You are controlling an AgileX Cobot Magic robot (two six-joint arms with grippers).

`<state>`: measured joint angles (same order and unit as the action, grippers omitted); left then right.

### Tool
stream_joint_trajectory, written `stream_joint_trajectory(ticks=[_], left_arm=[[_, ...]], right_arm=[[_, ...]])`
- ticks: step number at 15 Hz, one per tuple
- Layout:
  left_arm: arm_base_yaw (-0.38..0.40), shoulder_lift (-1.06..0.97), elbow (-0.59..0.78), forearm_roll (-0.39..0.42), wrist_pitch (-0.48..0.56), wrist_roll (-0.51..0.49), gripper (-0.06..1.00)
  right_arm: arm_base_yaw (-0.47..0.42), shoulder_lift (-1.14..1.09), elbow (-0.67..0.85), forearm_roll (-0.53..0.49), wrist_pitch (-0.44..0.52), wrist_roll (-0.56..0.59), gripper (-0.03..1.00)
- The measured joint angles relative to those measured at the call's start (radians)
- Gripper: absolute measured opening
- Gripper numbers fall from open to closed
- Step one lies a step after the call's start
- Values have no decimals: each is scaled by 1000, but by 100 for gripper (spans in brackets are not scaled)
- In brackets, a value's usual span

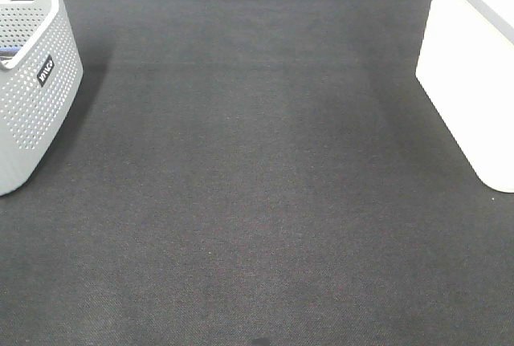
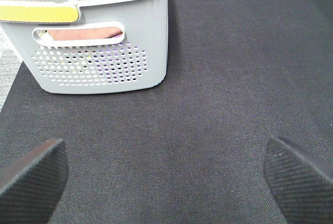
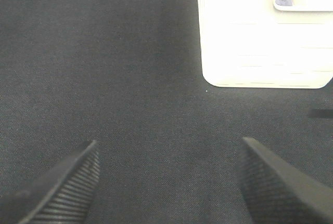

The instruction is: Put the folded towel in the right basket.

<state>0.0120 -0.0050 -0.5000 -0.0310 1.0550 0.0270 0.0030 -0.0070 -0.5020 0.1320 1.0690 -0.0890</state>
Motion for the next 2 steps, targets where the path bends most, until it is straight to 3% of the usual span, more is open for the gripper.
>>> stream_joint_trajectory(ticks=[2], left_arm=[[0, 0, 0, 0, 0, 0, 97]], right_arm=[[0, 0, 0, 0, 0, 0, 70]])
